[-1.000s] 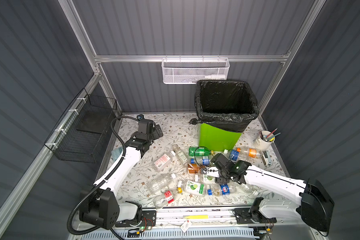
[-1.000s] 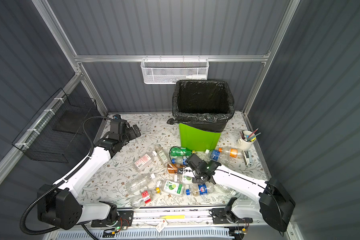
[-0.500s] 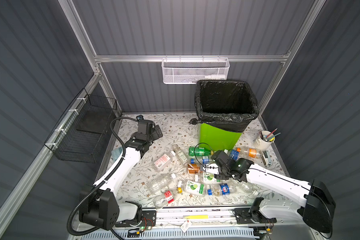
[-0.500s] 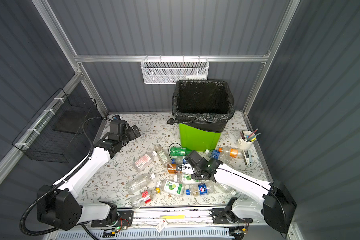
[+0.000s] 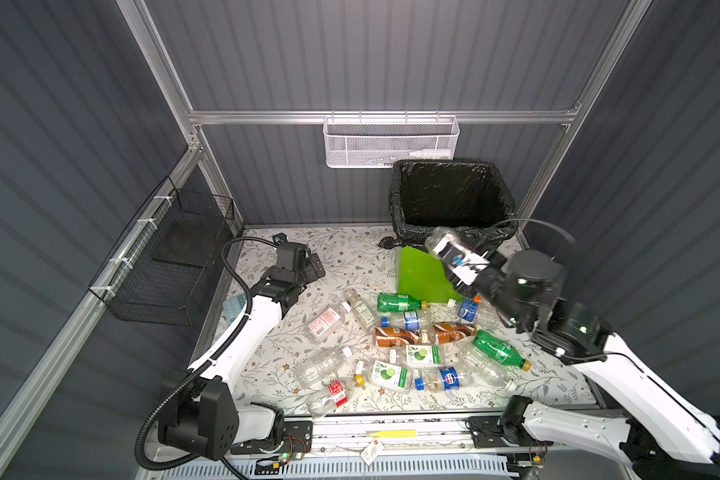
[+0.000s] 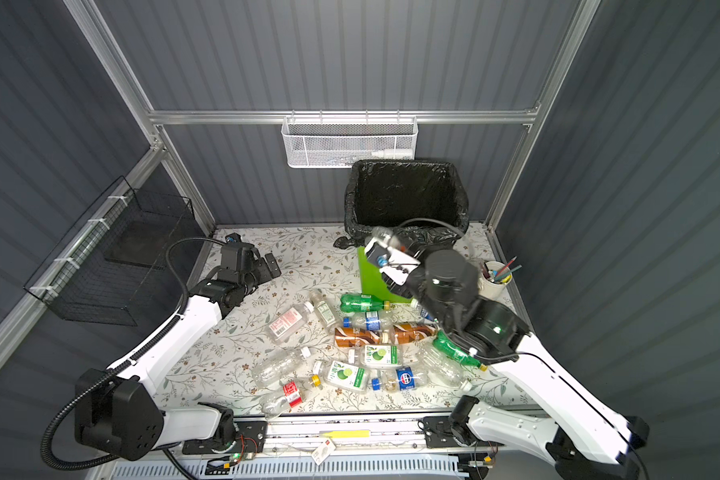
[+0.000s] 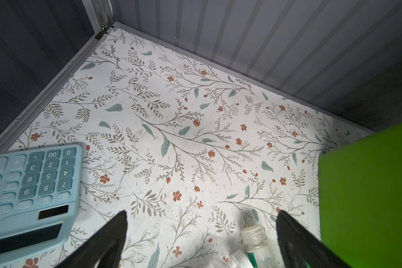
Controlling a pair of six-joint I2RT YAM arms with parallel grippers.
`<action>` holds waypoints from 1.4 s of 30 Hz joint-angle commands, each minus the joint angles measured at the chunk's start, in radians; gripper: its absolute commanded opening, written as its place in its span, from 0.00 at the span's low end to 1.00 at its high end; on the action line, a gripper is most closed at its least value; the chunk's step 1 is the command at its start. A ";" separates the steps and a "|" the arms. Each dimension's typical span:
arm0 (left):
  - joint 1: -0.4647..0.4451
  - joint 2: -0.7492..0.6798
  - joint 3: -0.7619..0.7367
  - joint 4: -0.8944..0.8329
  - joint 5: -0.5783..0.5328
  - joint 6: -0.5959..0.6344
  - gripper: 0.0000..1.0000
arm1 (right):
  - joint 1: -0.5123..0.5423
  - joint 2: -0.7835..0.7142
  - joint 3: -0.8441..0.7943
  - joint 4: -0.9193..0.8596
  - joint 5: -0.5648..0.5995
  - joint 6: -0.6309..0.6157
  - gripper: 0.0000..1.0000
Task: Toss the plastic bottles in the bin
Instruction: 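Lift the crumpled clear bottle with the right gripper over the bin, then open the right gripper to drop the crumpled bottle into the bin, then grasp the white-cap clear bottle with the left gripper while the right arm withdraws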
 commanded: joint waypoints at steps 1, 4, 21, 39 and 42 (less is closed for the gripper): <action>0.009 0.007 -0.023 -0.009 -0.014 0.033 1.00 | 0.006 -0.043 0.044 0.291 0.034 -0.041 0.50; 0.009 -0.001 -0.041 -0.018 -0.022 0.067 1.00 | 0.005 -0.041 0.074 0.483 0.018 -0.094 0.50; 0.004 0.042 -0.049 -0.111 0.024 0.124 1.00 | -0.520 0.595 0.607 -0.296 -0.361 0.640 0.68; -0.180 0.234 0.101 -0.365 0.077 0.495 1.00 | -0.636 0.109 0.113 0.090 -0.150 0.712 0.99; -0.180 0.263 0.101 -0.400 0.112 0.531 1.00 | -0.690 0.054 0.034 0.075 -0.152 0.747 0.99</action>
